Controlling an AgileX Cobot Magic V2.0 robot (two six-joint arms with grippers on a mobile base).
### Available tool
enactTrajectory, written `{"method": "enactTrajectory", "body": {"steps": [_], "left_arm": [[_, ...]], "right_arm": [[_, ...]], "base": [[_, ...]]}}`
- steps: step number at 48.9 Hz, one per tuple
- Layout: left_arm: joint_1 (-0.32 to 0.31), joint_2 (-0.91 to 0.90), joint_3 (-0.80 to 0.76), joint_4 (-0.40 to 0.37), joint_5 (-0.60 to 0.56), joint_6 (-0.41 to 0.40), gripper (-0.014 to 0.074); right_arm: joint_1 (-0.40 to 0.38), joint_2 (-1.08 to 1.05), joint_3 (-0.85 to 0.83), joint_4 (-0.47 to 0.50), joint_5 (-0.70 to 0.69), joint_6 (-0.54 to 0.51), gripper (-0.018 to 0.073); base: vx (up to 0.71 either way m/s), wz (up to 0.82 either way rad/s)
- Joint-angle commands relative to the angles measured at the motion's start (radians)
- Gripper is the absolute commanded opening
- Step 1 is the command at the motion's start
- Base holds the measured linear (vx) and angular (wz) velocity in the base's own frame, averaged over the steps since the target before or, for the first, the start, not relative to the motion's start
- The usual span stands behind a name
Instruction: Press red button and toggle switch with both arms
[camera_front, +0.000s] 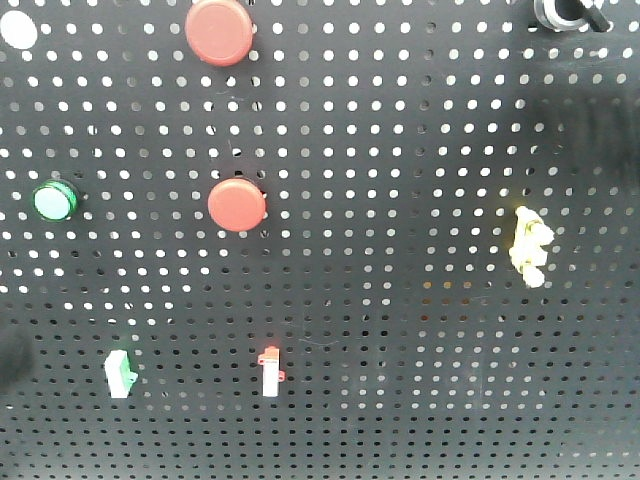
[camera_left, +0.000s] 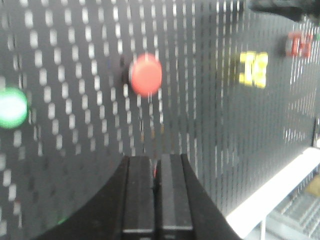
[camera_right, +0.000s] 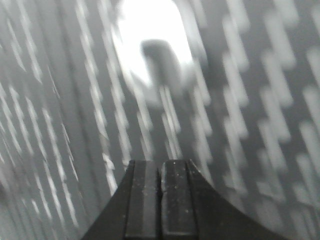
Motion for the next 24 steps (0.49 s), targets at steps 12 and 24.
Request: {"method": "enactTrajectory", "body": {"steps": [12, 24], "left_arm": [[-0.005, -0.247, 0.265, -0.013, 0.006, -0.009, 0.0002], [-0.005, -0.418, 0.397, -0.017, 0.049, -0.017, 0.0002]], "right_arm": [[-0.004, -0.435, 0.383, -0.107, -0.097, -0.078, -0.0003], [-0.004, -0.818, 0.685, -0.189, -0.098, -0.116, -0.0003]], "base": [[0.00, 0.00], [0.00, 0.00]]}}
